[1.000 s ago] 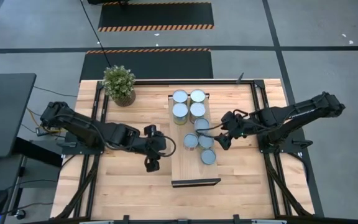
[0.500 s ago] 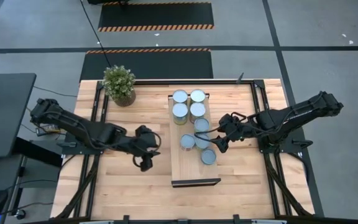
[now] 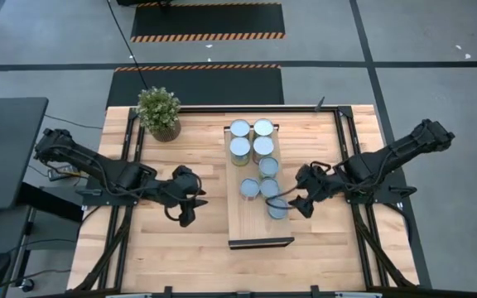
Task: Pick and place cans onto a shelf
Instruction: Adjust the cans on the shelf
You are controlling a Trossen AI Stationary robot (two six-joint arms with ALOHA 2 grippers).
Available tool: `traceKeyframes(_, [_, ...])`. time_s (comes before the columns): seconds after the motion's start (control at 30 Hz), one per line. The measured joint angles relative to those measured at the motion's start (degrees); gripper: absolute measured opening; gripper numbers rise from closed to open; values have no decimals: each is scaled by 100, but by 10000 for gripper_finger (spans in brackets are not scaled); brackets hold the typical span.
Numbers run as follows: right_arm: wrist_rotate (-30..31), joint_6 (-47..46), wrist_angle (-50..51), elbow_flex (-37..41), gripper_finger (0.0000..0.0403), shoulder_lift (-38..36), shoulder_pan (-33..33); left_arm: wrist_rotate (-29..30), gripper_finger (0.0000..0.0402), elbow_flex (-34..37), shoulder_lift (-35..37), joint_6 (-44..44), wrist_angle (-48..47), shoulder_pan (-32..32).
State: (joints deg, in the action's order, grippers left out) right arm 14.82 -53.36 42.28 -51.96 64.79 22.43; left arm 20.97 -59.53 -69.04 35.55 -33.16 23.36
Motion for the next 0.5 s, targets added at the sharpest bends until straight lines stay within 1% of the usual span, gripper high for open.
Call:
traceKeyframes(0.13, [101,-273,113,0,347,79,254,0,149,0,0,24,36,6])
traceKeyframes(0.27, [141,-372,138,0,347,231,369,0,149,0,15,28,36,4])
traceKeyframes(0.5, [158,-372,-417,0,347,475,413,-31,149,0,15,48,63,4])
